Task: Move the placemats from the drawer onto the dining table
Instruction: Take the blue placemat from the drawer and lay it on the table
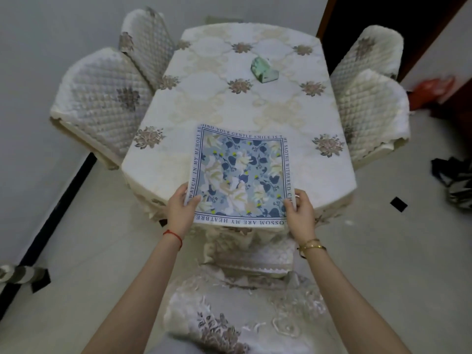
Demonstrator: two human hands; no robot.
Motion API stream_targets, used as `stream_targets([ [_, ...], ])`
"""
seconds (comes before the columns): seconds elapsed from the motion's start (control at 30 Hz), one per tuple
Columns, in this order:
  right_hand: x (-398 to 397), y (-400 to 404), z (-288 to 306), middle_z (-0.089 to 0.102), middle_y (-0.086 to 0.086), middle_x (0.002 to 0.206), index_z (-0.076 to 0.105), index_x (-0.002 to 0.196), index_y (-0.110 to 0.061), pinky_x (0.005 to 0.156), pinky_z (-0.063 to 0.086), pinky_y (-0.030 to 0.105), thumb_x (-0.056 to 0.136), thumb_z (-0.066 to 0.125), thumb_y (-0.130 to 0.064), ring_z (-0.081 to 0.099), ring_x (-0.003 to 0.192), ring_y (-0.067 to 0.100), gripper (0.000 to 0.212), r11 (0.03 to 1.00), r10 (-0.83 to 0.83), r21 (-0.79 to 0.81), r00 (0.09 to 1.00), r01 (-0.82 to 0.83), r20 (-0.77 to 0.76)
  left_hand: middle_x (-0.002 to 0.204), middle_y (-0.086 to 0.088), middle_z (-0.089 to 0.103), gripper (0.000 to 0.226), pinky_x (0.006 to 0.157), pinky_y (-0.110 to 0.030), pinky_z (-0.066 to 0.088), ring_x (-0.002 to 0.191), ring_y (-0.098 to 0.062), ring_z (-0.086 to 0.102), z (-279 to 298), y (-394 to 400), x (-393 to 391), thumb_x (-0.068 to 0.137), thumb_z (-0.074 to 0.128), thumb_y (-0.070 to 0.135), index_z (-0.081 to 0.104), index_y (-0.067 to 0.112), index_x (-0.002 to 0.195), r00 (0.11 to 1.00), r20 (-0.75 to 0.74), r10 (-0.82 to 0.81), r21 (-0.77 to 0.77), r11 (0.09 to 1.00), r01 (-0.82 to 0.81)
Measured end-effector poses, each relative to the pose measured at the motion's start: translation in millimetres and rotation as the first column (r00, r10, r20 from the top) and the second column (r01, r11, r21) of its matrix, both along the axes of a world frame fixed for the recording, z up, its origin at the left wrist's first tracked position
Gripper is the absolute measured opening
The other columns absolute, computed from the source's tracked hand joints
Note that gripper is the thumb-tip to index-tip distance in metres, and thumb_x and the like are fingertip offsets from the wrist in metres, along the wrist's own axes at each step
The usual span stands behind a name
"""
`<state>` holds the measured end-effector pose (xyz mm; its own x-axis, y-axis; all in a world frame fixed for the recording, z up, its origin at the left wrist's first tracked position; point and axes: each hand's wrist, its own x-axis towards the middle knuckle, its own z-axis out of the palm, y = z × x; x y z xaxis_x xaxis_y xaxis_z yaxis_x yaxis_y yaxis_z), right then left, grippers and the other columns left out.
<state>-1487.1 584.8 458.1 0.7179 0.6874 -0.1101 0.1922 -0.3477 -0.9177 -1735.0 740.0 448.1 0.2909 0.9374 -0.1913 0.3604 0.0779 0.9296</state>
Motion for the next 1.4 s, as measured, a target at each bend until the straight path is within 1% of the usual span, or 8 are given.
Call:
stream_targets([
  [0.3, 38, 58, -32, 0.053, -0.008, 0.069, 0.050, 0.115, -0.007, 0.048, 0.036, 0.010, 0.094, 0.055, -0.012, 0.050, 0.057, 0.002, 0.022, 0.987, -0.091, -0.124, 0.991, 0.104, 0.102, 0.131, -0.009, 0.059, 0.061, 0.101, -0.050, 0.046, 0.120, -0.028, 0.056, -41, 68, 51, 0.079, 0.063, 0.044, 0.052, 0.017, 0.132, 0.998, -0.048, -0.035, -0.066, 0.997, 0.032],
  [0.4, 43, 68, -44, 0.050, -0.011, 0.065, 0.050, 0.114, -0.010, 0.047, 0.035, 0.009, 0.094, 0.055, -0.011, 0.047, 0.051, 0.001, 0.021, 0.983, -0.100, -0.140, 0.987, 0.117, 0.126, 0.119, -0.006, 0.066, 0.037, 0.098, -0.044, 0.049, 0.108, -0.022, 0.063, -35, 74, 67, 0.090, 0.062, 0.015, 0.058, 0.013, 0.126, 0.995, -0.060, -0.075, -0.037, 0.997, 0.073],
  [0.77, 53, 74, -97, 0.069, 0.002, 0.092, 0.053, 0.117, -0.011, 0.067, 0.050, 0.030, 0.093, 0.058, -0.019, 0.063, 0.074, 0.017, 0.026, 0.967, -0.104, -0.213, 0.981, 0.138, 0.164, 0.109, -0.004, 0.070, 0.034, 0.090, -0.043, 0.054, 0.100, -0.020, 0.067, -81, 95, 72, 0.089, 0.064, 0.011, 0.061, 0.015, 0.122, 0.991, -0.101, -0.091, -0.051, 0.995, 0.087],
  [0.9, 56, 76, -96, 0.066, -0.005, 0.094, 0.053, 0.117, -0.013, 0.069, 0.050, 0.027, 0.091, 0.061, -0.020, 0.063, 0.078, 0.013, 0.028, 0.969, -0.105, -0.198, 0.975, 0.145, 0.197, 0.104, -0.003, 0.071, 0.031, 0.085, -0.033, 0.056, 0.092, -0.013, 0.068, -84, 96, 71, 0.084, 0.069, 0.011, 0.064, 0.018, 0.114, 0.991, -0.115, -0.067, -0.035, 0.997, 0.063],
  [1.03, 62, 72, -96, 0.064, -0.003, 0.091, 0.054, 0.115, -0.016, 0.070, 0.050, 0.027, 0.089, 0.063, -0.024, 0.060, 0.079, 0.011, 0.029, 0.963, -0.098, -0.226, 0.969, 0.150, 0.226, 0.093, 0.003, 0.071, 0.036, 0.071, -0.008, 0.051, 0.080, 0.003, 0.064, -83, 96, 68, 0.080, 0.075, 0.016, 0.065, 0.018, 0.114, 0.983, -0.185, -0.023, 0.034, 0.999, 0.029],
  [1.1, 64, 69, -97, 0.059, 0.000, 0.096, 0.054, 0.114, -0.014, 0.075, 0.047, 0.029, 0.091, 0.060, -0.022, 0.056, 0.084, 0.015, 0.026, 0.957, -0.061, -0.252, 0.949, 0.144, 0.310, 0.092, 0.004, 0.069, 0.039, 0.070, -0.007, 0.049, 0.078, 0.002, 0.062, -81, 97, 65, 0.080, 0.074, 0.016, 0.063, 0.017, 0.117, 0.969, -0.249, -0.010, 0.097, 0.995, 0.035],
  [1.2, 70, 76, -96, 0.057, 0.008, 0.107, 0.054, 0.116, -0.006, 0.087, 0.037, 0.024, 0.093, 0.055, -0.017, 0.050, 0.099, 0.023, 0.026, 0.958, 0.007, -0.254, 0.872, 0.134, 0.489, 0.114, -0.003, 0.065, 0.038, 0.087, -0.029, 0.048, 0.101, -0.018, 0.060, -79, 106, 67, 0.087, 0.066, 0.018, 0.058, 0.013, 0.124, 0.917, -0.399, -0.014, 0.291, 0.946, 0.141],
  [1.4, 92, 163, -98, 0.046, 0.010, 0.142, 0.049, 0.133, -0.008, 0.114, 0.027, 0.038, 0.098, 0.043, -0.025, 0.037, 0.134, 0.025, 0.039, 0.931, 0.331, -0.313, 0.798, -0.189, 0.504, 0.132, -0.005, 0.056, 0.039, 0.099, -0.029, 0.041, 0.122, -0.021, 0.050, -79, 163, 130, 0.096, 0.052, 0.023, 0.050, 0.014, 0.133, 0.839, -0.485, -0.246, 0.402, 0.789, 0.464],
])
